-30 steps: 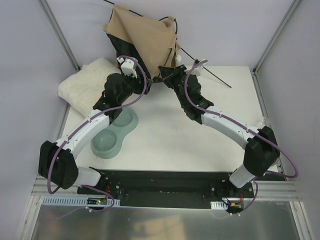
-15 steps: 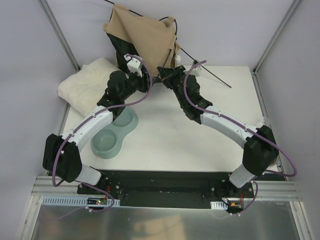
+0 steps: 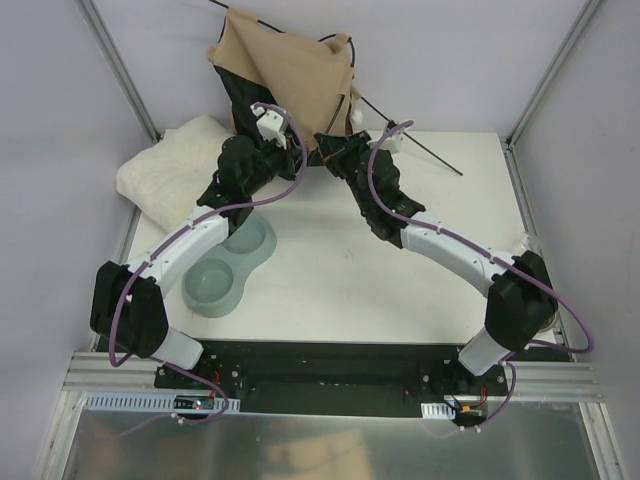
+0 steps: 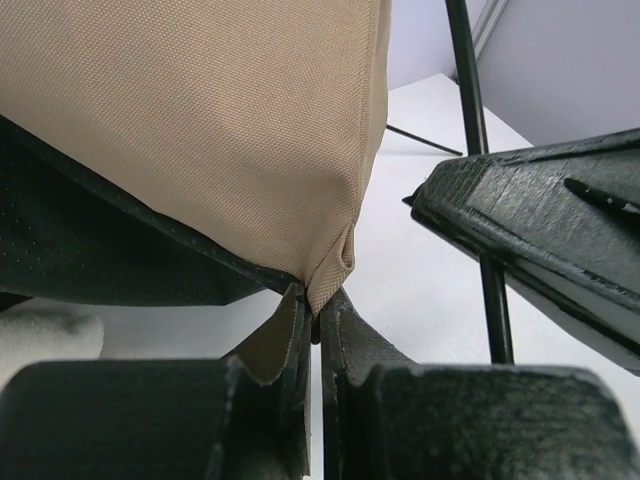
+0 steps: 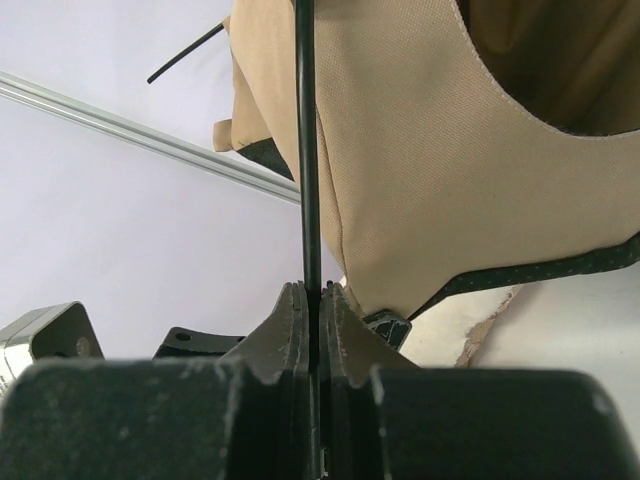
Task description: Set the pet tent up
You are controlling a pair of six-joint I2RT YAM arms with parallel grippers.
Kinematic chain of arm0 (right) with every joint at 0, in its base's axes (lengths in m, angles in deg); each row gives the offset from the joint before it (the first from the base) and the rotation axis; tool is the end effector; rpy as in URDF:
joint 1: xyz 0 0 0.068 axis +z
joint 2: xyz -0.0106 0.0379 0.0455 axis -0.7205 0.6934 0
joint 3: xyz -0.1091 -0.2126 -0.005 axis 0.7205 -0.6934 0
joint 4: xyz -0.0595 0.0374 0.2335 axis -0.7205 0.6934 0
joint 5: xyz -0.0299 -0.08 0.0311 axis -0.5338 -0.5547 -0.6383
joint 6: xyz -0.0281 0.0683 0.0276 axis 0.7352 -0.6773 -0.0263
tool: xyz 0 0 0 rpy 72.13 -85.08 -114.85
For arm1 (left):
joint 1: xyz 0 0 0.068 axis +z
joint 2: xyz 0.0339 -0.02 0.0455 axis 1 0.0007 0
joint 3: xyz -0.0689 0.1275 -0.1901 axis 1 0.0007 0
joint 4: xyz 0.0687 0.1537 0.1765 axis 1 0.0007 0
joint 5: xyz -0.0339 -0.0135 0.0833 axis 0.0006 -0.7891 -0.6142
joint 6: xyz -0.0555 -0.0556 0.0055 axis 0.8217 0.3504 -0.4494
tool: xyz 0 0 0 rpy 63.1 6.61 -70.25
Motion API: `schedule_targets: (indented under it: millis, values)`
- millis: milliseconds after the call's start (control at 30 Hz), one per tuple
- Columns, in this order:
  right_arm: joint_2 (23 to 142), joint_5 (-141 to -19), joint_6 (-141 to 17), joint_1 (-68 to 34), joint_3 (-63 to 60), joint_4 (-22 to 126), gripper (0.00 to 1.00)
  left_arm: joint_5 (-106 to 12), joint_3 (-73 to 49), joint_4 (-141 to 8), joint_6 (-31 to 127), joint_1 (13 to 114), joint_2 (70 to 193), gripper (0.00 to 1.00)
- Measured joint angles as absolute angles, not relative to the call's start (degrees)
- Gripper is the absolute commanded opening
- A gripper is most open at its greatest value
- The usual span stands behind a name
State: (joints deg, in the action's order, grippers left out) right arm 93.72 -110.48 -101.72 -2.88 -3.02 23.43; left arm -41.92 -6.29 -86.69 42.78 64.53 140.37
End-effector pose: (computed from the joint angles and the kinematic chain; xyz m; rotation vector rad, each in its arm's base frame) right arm 0.3077 0.2538 0.3515 0.3859 1.4472 1.0127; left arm 0.3274 -0.1730 0.3404 0.4348 1.4591 -0.6245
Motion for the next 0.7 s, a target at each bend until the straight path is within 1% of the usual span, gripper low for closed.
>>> schedule_targets:
  millis: [300,567,700]
  values:
    - [93.7,-109.5,-104.0,-3.2,-2.6,23.4,0.00,-41.6,-7.0,-86.0,43.9,64.6,140.3,0.00]
    - [93.9,-103.9,-103.7,-5.8,-1.4,23.0,0.00,-38.9,-7.6,-82.8,43.9,64.9,138.9,0.00]
    - [95.6,-103.2,-103.5,-6.3,0.3,23.0,0.00,-38.7,-7.6,-82.6,43.9,64.9,137.5,0.00]
